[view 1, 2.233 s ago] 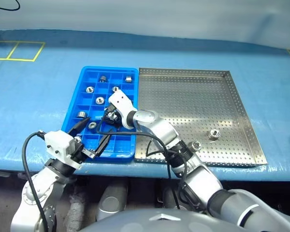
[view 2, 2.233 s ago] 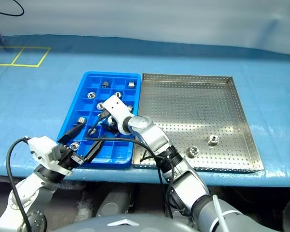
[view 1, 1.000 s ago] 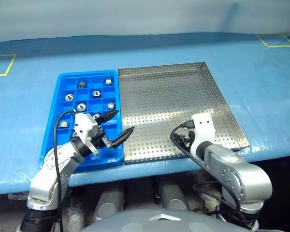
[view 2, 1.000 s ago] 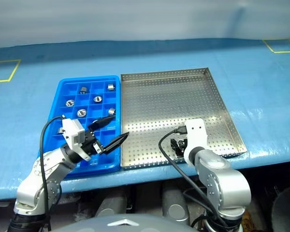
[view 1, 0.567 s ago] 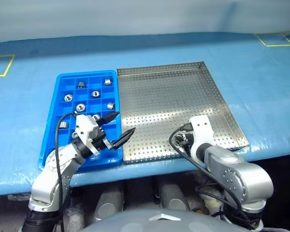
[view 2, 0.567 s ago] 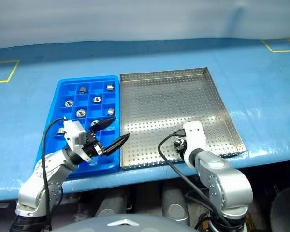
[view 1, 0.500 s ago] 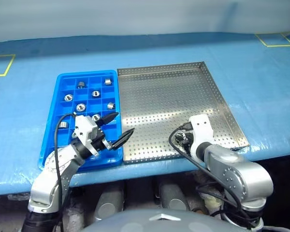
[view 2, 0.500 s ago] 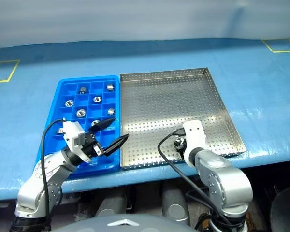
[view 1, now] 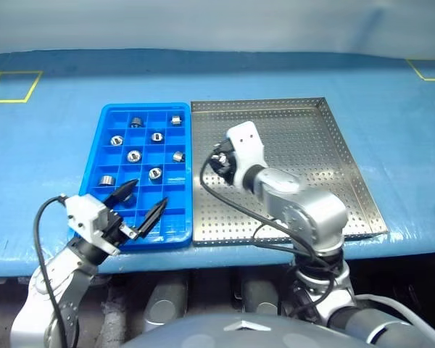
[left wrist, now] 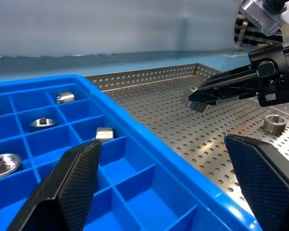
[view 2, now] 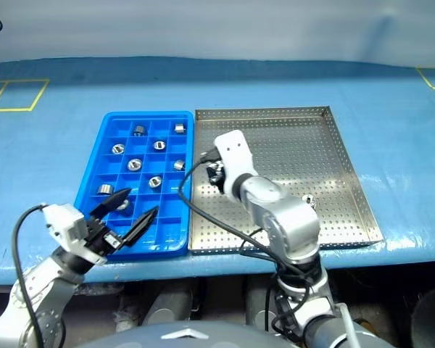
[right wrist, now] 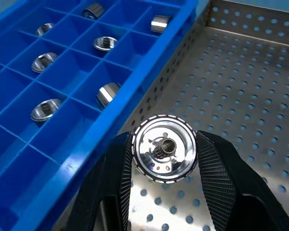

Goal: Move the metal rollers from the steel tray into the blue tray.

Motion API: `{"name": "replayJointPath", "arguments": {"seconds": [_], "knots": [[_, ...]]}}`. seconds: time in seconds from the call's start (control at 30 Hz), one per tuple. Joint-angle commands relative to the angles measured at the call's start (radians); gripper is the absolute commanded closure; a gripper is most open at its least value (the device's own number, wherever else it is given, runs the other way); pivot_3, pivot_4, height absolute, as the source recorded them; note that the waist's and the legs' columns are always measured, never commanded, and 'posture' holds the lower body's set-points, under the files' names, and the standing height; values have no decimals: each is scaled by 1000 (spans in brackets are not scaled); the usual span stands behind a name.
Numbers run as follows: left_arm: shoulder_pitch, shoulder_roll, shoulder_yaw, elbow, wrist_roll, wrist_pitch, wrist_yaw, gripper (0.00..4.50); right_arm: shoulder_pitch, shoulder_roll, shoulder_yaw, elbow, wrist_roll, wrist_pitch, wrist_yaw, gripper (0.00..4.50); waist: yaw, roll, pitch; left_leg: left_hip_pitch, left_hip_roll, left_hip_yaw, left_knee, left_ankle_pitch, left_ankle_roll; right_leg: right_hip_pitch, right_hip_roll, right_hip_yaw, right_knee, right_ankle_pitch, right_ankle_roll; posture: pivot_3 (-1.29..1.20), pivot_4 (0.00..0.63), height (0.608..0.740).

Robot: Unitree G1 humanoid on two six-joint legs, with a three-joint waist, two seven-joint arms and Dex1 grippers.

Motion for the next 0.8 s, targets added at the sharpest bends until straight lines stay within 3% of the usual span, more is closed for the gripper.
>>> {"name": "replayJointPath", "arguments": {"seconds": [0.03,0.3,0.77,0.8], "knots": [[55,-21,36,-71,-4,-44,24,0,-39,26,76,40,-2,-92,19,2836,16,0,0,0,0,0,0,0,0,0,0,0,0,0,0,296,150,740],[122,-48,16,-102,11,-70,55,0,-15,35,168,48,31,-85,66,2836,68,1,1,-1,0,-3,1,-1,-1,0,1,-4,-2,-1,0,338,150,740],[68,-25,-17,-75,3,-48,55,0,60,-60,195,-74,69,100,74,2836,71,1,1,-2,0,-4,0,-1,-1,1,1,-5,-3,-1,0,281,150,740],[64,-22,-17,-74,-1,-45,52,0,62,-65,197,-80,71,104,73,2486,70,1,1,-2,0,-4,0,-1,-1,1,1,-5,-3,-1,0,268,150,740]]}}
